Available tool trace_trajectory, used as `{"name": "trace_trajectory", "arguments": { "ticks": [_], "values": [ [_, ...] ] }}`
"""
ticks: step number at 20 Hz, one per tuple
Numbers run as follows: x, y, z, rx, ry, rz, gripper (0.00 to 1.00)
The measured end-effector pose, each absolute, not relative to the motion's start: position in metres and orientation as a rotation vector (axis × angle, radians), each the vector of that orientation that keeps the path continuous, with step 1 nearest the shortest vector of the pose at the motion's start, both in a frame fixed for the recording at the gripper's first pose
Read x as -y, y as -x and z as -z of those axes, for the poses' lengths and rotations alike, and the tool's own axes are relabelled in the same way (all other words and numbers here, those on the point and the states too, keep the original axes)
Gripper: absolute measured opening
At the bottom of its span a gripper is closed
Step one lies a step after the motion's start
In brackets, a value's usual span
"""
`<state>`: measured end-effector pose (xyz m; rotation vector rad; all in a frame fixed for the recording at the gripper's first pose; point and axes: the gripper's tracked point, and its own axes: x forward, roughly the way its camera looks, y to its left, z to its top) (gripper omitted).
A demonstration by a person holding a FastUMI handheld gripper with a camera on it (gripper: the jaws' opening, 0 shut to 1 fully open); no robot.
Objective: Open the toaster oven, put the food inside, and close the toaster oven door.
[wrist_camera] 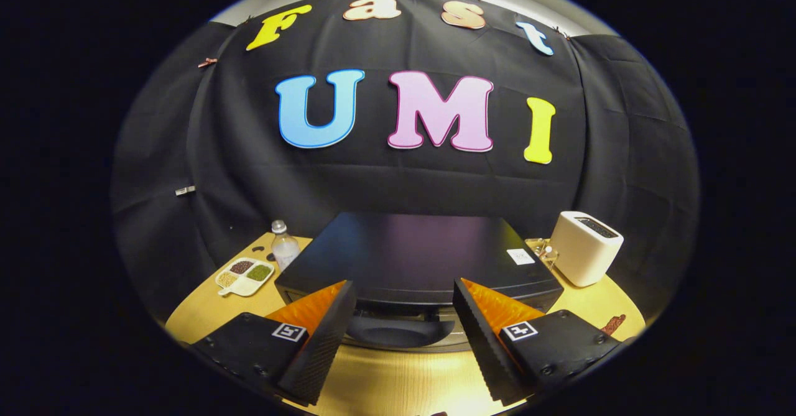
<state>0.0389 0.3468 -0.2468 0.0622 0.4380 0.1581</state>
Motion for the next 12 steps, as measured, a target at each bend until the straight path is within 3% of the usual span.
{"name": "trace_trajectory", "arguments": {
  "ticks": [12],
  "values": [
    [-0.349, -0.041, 0.275, -0.524, -0.096, -0.105, 0.99]
  ]
}}
